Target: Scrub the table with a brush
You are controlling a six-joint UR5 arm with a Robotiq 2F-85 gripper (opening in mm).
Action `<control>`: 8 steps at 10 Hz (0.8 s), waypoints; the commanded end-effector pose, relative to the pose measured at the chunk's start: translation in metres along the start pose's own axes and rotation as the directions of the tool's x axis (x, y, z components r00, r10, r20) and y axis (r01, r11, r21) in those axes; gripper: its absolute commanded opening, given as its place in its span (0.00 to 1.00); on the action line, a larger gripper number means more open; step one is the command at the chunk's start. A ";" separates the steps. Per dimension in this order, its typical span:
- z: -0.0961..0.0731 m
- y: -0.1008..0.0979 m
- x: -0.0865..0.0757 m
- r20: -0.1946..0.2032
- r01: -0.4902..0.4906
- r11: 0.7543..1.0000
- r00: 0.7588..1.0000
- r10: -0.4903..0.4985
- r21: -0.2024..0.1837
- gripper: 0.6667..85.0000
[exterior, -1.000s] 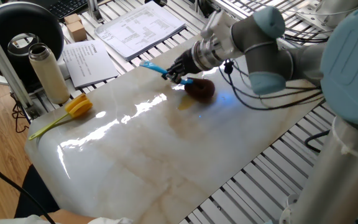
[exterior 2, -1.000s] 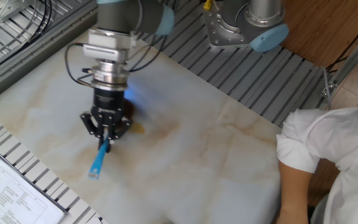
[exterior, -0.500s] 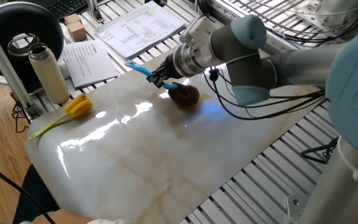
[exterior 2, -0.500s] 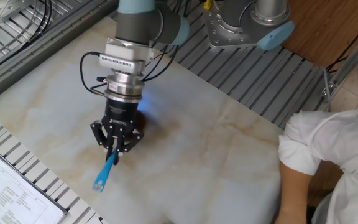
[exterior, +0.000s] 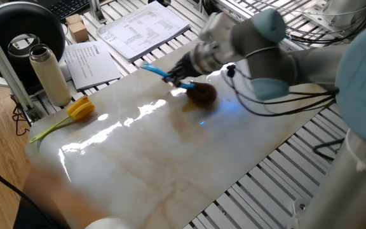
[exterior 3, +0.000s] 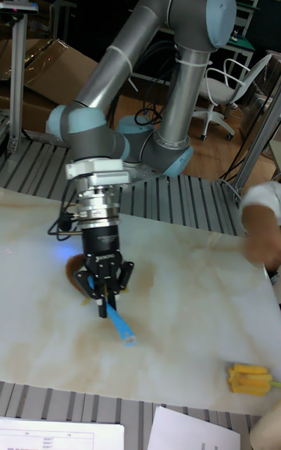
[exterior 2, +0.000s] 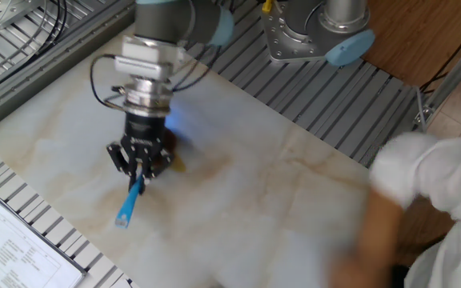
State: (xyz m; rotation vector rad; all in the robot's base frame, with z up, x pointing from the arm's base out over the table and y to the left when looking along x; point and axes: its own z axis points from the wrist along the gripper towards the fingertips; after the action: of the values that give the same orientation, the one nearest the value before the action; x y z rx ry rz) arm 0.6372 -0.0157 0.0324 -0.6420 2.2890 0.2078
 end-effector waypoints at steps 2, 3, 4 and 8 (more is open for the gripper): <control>-0.013 -0.003 0.019 0.032 -0.005 0.998 0.999 0.007 -0.064 0.01; 0.001 0.009 0.006 0.044 -0.026 0.998 0.999 0.028 -0.049 0.01; 0.013 0.019 -0.005 0.041 -0.045 0.999 0.998 0.046 -0.023 0.01; 0.037 0.054 -0.060 0.000 -0.121 0.988 0.993 0.122 0.091 0.01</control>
State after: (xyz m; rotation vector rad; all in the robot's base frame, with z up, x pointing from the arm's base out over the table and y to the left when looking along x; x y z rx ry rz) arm 0.6521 0.0395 0.0307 -0.5465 2.3164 0.2028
